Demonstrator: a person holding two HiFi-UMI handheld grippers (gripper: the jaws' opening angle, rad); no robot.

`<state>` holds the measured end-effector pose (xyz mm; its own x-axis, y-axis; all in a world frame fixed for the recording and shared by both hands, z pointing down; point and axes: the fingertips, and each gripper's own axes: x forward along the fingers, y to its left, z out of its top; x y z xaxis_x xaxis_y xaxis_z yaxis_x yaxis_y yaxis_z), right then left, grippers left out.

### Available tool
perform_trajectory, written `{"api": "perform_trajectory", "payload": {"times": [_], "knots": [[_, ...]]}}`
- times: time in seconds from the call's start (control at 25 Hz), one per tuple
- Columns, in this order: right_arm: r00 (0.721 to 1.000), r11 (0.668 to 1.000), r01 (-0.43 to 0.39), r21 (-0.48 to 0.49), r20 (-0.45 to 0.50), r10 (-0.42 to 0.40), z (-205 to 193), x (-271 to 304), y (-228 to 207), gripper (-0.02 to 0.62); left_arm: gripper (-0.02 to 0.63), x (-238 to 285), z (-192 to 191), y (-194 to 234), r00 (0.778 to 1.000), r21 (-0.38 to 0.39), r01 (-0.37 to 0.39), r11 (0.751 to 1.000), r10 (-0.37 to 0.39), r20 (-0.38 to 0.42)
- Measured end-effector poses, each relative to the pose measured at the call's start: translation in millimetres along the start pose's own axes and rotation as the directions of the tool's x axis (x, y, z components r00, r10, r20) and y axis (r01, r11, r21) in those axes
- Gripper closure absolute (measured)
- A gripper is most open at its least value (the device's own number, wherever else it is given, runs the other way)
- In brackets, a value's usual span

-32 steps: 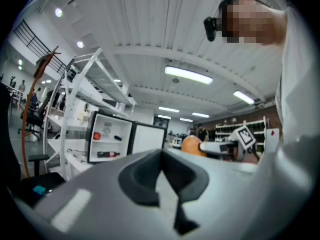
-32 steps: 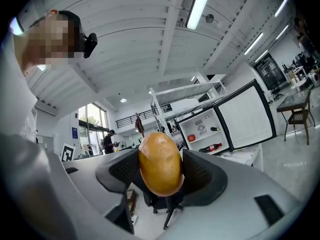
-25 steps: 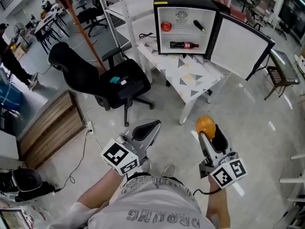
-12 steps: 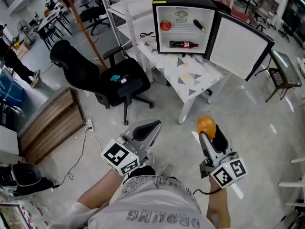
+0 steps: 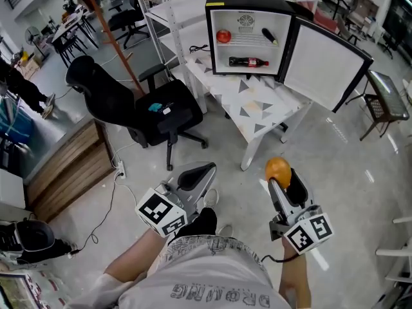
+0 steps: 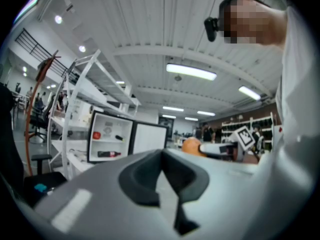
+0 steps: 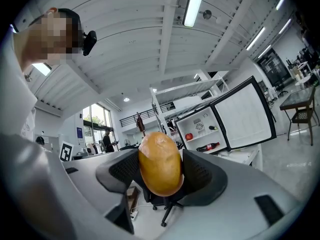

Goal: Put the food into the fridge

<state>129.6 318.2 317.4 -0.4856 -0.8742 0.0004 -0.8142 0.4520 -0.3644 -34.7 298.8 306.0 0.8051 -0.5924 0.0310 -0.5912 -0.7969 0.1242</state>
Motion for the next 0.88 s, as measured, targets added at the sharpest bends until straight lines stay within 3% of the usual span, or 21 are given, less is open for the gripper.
{"api": "perform_trajectory", "payload": {"times": [0.44,0.88], "knots": [[1.0,1.0,0.008,-0.001,-0.01,-0.008,3,33,-39,0.331,0.598,42,-8,29,1.0,-0.012,0.005,1.0,-0.005,0.001],[0.999,1.0,0.024,-0.001,-0.036,-0.024,8,104,-80,0.331,0.598,93,-11,100,1.0,-0.038,0.009,0.999,-0.009,-0.006]]}}
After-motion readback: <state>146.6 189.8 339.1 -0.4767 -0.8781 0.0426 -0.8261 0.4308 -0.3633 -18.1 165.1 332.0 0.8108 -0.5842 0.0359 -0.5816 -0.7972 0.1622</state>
